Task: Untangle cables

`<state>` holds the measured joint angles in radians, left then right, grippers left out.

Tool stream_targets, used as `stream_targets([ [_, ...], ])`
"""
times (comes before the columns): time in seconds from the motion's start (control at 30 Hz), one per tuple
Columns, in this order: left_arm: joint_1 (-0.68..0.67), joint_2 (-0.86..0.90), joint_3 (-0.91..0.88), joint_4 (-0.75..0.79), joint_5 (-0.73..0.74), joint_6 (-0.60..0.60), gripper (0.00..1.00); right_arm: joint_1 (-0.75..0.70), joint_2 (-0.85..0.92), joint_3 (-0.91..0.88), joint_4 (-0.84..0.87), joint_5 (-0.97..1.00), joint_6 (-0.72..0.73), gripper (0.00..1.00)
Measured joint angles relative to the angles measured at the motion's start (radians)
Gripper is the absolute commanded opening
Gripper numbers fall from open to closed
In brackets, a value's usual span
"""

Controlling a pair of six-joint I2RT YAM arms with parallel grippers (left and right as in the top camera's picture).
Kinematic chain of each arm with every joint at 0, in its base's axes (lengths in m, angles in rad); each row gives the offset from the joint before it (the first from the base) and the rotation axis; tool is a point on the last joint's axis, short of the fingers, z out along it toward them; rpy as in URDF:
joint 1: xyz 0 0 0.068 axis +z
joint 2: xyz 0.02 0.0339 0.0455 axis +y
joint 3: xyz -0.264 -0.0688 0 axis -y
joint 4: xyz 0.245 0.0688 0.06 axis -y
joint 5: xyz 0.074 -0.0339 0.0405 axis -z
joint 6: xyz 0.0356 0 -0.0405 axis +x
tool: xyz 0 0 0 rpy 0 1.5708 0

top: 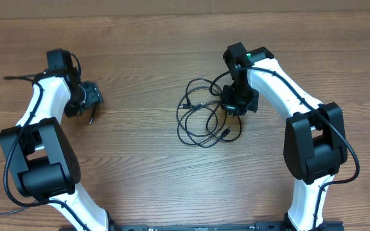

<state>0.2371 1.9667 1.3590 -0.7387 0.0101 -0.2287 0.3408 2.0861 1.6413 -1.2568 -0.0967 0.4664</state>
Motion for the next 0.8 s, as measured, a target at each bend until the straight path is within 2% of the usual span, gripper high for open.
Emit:
stream_targets([
  [0.1,0.0,0.0,-0.048,0.03,0.0,0.0,0.7,0.0,0.0,0.0,0.0,0.0,0.0,0.06],
  [0.17,0.0,0.001,-0.073,0.037,0.0,0.0,0.65,0.0,0.0,0.0,0.0,0.0,0.0,0.06],
  [0.37,0.0,0.001,-0.095,0.039,-0.013,0.0,0.22,0.0,0.0,0.0,-0.001,0.0,0.0,0.05],
  [0.47,0.0,0.001,-0.095,0.035,-0.017,-0.005,0.06,0.0,0.0,0.0,-0.005,0.0,0.0,0.04],
  [0.63,0.0,0.001,-0.091,0.002,-0.051,-0.004,0.04,0.0,0.0,0.0,-0.01,0.0,0.0,0.04],
  [0.8,0.033,0.003,-0.044,-0.152,-0.185,-0.086,0.04,0.0,0.0,0.0,-0.011,0.0,0.0,0.04],
])
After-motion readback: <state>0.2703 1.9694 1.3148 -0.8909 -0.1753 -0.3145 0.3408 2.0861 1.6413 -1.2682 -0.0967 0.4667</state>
